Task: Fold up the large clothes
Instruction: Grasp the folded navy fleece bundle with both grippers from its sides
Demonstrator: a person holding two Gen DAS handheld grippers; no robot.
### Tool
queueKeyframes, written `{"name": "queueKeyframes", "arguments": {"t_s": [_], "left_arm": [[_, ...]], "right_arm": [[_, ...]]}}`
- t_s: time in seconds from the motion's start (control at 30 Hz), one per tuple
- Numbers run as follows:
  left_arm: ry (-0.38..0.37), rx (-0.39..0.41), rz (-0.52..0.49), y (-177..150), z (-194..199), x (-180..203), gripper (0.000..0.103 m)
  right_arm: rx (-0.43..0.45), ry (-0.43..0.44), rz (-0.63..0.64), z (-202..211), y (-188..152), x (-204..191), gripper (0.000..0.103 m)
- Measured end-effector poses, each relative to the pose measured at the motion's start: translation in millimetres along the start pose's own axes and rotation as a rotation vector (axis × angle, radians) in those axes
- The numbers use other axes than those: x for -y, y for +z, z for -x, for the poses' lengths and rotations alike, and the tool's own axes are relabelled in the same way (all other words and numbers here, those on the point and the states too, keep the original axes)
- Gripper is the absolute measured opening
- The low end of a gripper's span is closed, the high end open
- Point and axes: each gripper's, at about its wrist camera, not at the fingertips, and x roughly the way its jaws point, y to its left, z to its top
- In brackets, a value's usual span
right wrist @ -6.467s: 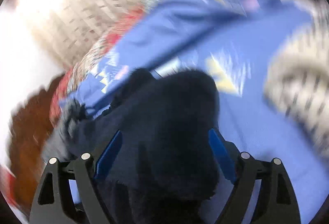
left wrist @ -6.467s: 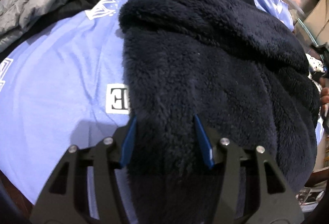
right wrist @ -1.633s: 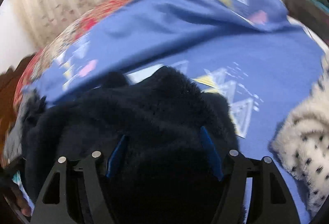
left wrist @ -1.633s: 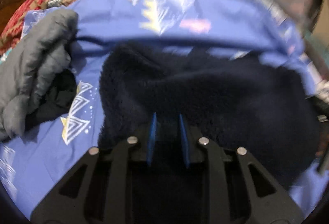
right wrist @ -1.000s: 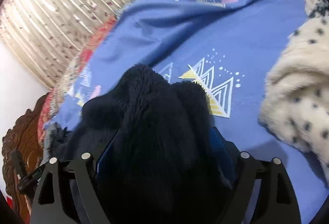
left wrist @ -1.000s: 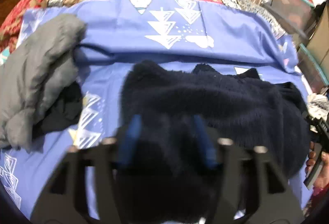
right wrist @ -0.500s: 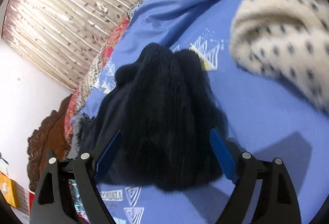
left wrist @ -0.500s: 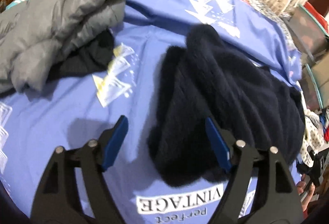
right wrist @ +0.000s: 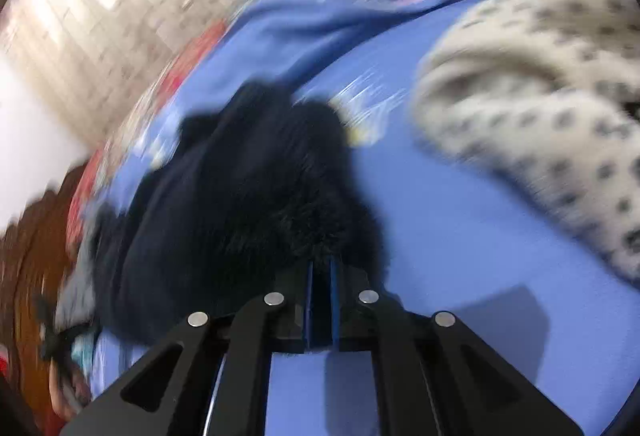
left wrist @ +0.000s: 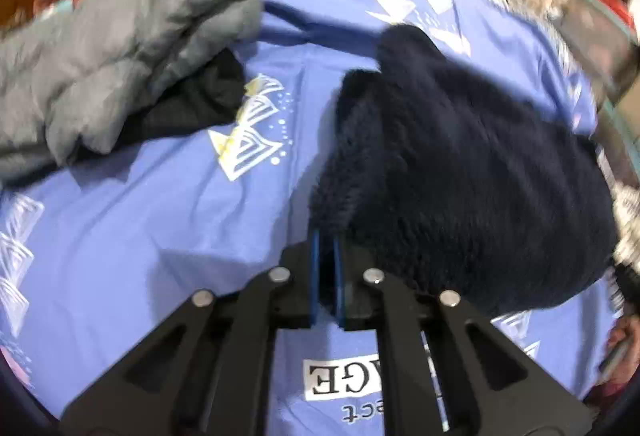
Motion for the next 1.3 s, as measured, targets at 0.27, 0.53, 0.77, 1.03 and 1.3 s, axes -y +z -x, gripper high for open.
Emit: {"name": "queueKeyframes", "arguments": {"t_s": [0.27,0.53,0.77,1.03,1.3], "left_arm": [[-0.02,-0.051,-0.072,-2,1,9,0.031],[-0.23,-0.054,0.014,57,-8,0,0.085],[-0.346,-0.246,-0.036,75,-82,12,0.089],[-0.446,-0.374,0.093,63,-145,5,0.099],[-0.323,-0.333,-0.032,56,-148,45,0.099]], "right_arm": [[-0.066,0.139,-0.022,16,5,0,0.084],[-0.182,0.284,-0.229,-15,55,21,0.103],[-0.343,0.287,-0.131,-84,61,3,0.103],[-0.378,0.337,-0.091,-116,50,-15,0.114],[-0.483,0.426,-0.011,-136,36,-49,0.115]]}}
